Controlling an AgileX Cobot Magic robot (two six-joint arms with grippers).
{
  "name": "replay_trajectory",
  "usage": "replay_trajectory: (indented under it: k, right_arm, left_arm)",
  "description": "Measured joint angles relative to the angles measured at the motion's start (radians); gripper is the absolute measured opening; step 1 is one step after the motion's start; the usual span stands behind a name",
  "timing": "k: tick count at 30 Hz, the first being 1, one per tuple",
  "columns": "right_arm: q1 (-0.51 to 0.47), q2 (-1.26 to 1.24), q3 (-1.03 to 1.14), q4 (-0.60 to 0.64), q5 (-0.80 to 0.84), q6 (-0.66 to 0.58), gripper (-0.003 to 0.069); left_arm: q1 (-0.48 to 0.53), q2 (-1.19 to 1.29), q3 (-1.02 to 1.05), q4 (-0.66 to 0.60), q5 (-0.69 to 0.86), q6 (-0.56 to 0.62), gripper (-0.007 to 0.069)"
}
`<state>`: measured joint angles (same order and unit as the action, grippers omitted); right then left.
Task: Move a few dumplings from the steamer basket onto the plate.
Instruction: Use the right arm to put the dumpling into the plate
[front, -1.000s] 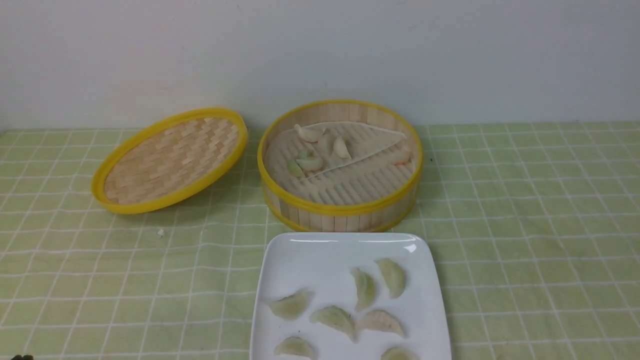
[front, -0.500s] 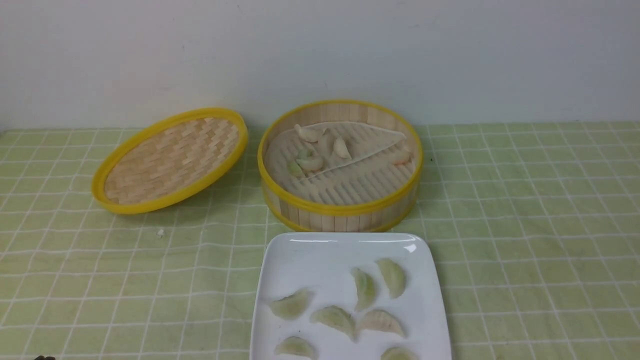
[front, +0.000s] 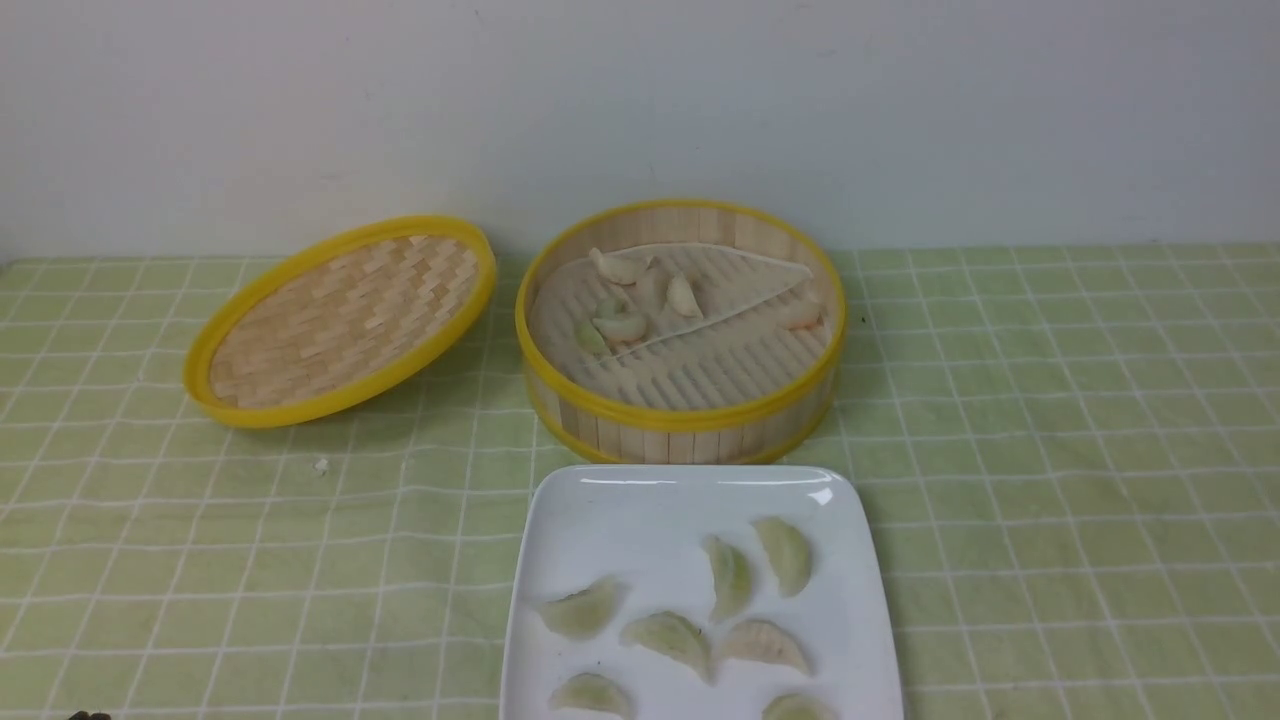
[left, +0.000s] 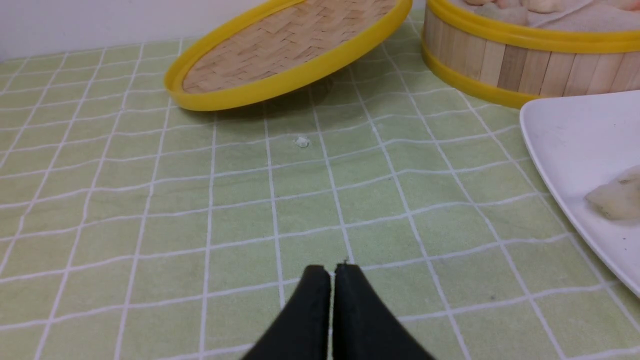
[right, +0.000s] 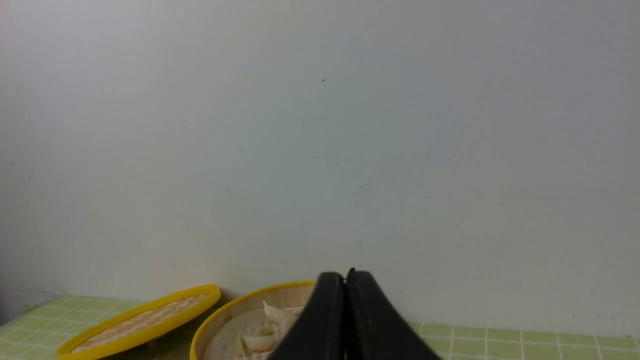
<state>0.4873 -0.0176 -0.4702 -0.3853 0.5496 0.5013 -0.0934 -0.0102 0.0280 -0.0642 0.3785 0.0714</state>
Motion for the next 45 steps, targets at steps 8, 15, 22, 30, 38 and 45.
replay_trajectory:
  k: [8, 15, 22, 30, 38, 45]
  right_arm:
    - [0.000, 0.000, 0.010, 0.112, -0.004, -0.078, -0.0015]
    - [0.000, 0.000, 0.067, 0.352, -0.053, -0.329, -0.0015]
    - [-0.012, 0.000, 0.141, 0.364, -0.127, -0.362, -0.0015]
    - [-0.343, 0.000, 0.316, 0.357, -0.129, -0.362, -0.0015]
    - [-0.484, 0.001, 0.487, 0.356, -0.131, -0.363, -0.0015]
    - [-0.487, 0.001, 0.488, 0.356, -0.141, -0.364, -0.0015]
  left_arm:
    - [0.000, 0.000, 0.000, 0.000, 0.000, 0.000, -0.0006]
    - [0.000, 0.000, 0.000, 0.001, 0.001, 0.000, -0.0006]
    - [0.000, 0.000, 0.000, 0.002, 0.001, 0.000, -0.0006]
    - [0.000, 0.000, 0.000, 0.003, 0.001, 0.000, -0.0006]
    - [0.000, 0.000, 0.000, 0.003, 0.001, 0.000, -0.0006]
    - [0.000, 0.000, 0.000, 0.003, 0.001, 0.000, -0.0006]
